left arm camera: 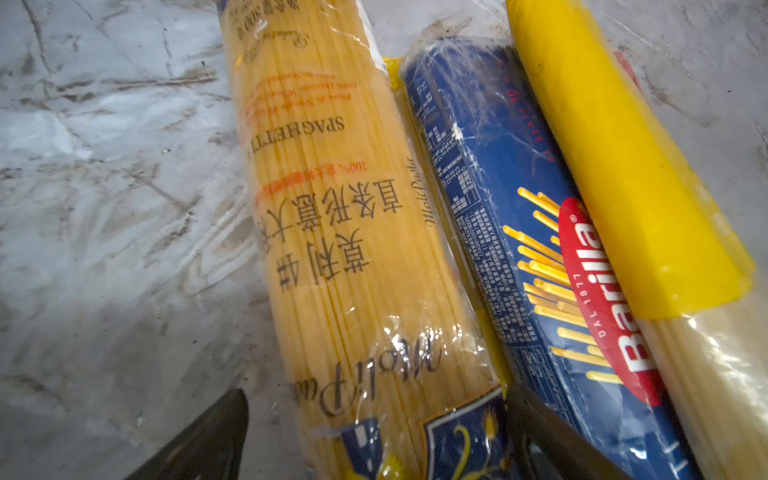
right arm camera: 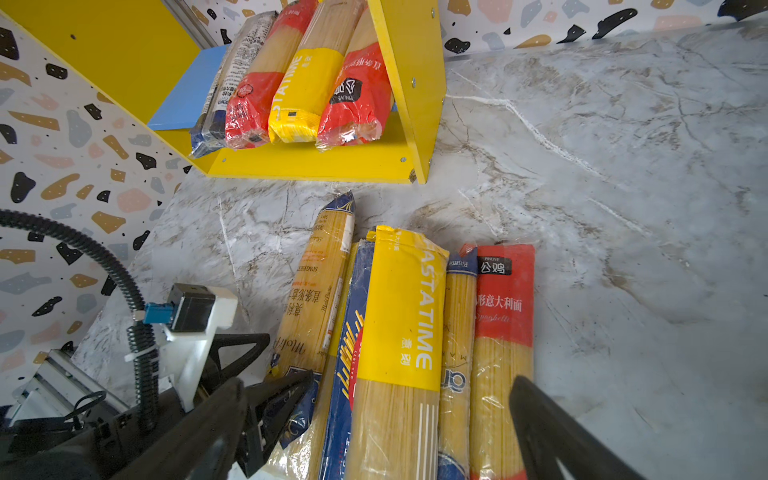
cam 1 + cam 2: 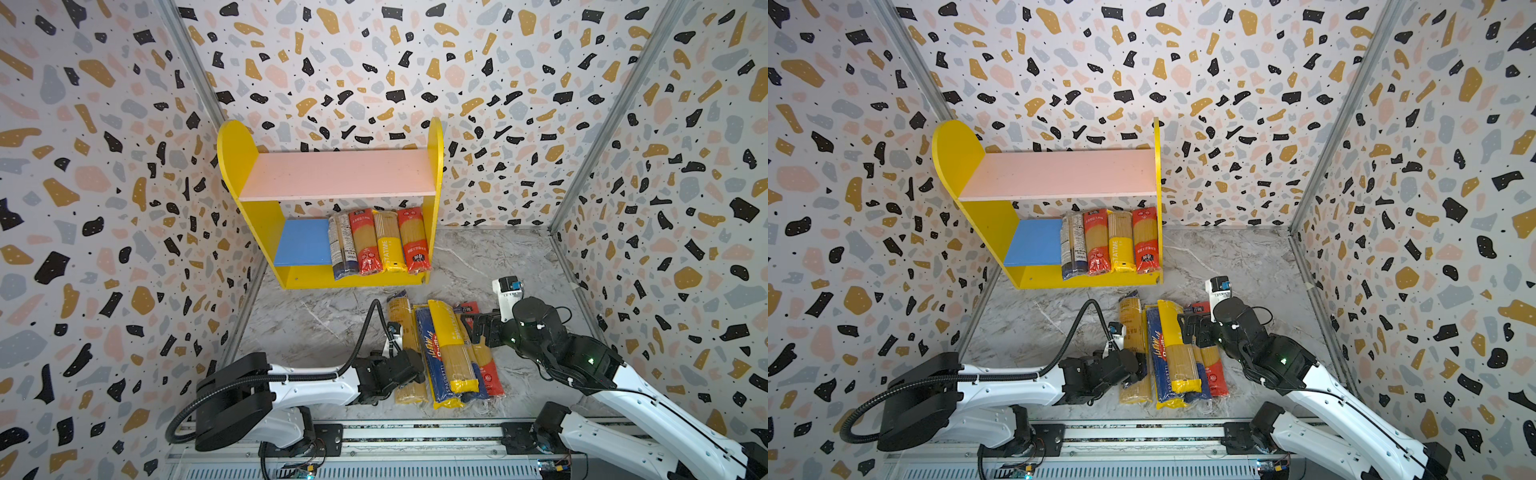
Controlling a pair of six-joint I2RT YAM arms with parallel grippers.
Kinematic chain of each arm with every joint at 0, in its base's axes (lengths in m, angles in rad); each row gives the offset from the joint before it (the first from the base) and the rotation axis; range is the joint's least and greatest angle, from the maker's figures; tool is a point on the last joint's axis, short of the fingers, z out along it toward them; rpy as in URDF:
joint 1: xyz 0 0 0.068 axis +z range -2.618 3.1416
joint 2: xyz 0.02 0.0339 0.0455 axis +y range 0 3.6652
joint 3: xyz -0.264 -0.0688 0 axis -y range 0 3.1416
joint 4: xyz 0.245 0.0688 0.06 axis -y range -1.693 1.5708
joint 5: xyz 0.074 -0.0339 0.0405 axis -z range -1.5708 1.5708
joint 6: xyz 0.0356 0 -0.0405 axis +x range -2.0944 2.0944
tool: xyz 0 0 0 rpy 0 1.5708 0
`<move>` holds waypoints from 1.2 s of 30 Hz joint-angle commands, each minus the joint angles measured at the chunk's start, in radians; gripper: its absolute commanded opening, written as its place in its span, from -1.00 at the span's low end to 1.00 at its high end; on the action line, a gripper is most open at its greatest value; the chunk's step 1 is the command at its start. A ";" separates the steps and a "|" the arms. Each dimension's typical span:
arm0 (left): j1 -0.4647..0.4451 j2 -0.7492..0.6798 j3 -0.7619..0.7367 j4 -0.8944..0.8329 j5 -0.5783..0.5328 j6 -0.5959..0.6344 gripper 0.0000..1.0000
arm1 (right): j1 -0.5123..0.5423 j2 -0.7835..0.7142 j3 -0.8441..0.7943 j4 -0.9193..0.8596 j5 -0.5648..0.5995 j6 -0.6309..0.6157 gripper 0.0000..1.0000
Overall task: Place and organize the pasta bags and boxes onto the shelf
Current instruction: 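Withdraw the left gripper and lower it onto the Moli Pasta bag, then grasp the Moli Pasta spaghetti bag with the left gripper and lift it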
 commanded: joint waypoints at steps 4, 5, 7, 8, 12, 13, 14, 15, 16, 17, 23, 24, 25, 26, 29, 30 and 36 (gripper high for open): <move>-0.006 0.107 0.084 0.018 -0.013 -0.007 0.91 | 0.005 -0.011 -0.006 -0.014 0.017 -0.002 0.98; -0.007 0.127 0.091 0.017 -0.012 -0.005 0.91 | 0.005 -0.010 -0.006 -0.014 0.015 -0.005 0.98; -0.006 0.154 0.099 0.017 -0.012 -0.004 0.87 | 0.005 -0.008 -0.007 -0.012 0.014 -0.009 0.98; -0.006 0.161 0.101 0.017 -0.014 -0.003 0.82 | 0.005 -0.008 -0.007 -0.010 0.012 -0.011 0.98; -0.003 0.164 0.098 0.010 -0.024 0.007 0.62 | 0.005 -0.005 -0.008 -0.008 0.015 -0.017 0.98; -0.003 0.162 0.098 0.005 -0.026 0.009 0.54 | 0.005 -0.005 -0.008 -0.007 0.014 -0.018 0.98; -0.001 0.160 0.098 -0.005 -0.030 0.010 0.45 | 0.005 -0.004 -0.007 -0.005 0.014 -0.020 0.98; -0.001 0.153 0.099 -0.014 -0.035 0.012 0.36 | 0.005 -0.001 -0.006 -0.003 0.014 -0.021 0.98; -0.001 0.146 0.099 -0.023 -0.040 0.013 0.26 | 0.005 0.000 -0.005 -0.002 0.015 -0.023 0.98; -0.001 0.132 0.097 -0.032 -0.047 0.013 0.14 | 0.005 0.002 -0.005 -0.002 0.012 -0.023 0.98; 0.000 0.028 0.085 -0.102 -0.122 0.028 -0.21 | 0.005 0.019 -0.006 0.006 0.010 -0.027 0.98; 0.000 0.008 0.079 -0.107 -0.134 0.038 -0.30 | 0.005 0.023 -0.006 0.011 0.008 -0.027 0.98; 0.000 -0.009 0.072 -0.106 -0.142 0.046 -0.37 | 0.005 0.027 -0.005 0.013 0.006 -0.028 0.98; 0.000 -0.030 0.063 -0.100 -0.146 0.060 -0.43 | 0.005 0.029 -0.005 0.015 0.004 -0.028 0.98; 0.000 -0.091 0.033 -0.093 -0.158 0.082 -0.55 | 0.005 0.036 0.000 0.019 0.001 -0.028 0.98; 0.000 -0.109 0.027 -0.099 -0.163 0.082 -0.56 | 0.005 0.038 0.002 0.021 0.000 -0.029 0.98; 0.000 -0.237 0.016 -0.189 -0.171 0.144 -0.67 | 0.005 0.052 0.008 0.027 -0.008 -0.031 0.98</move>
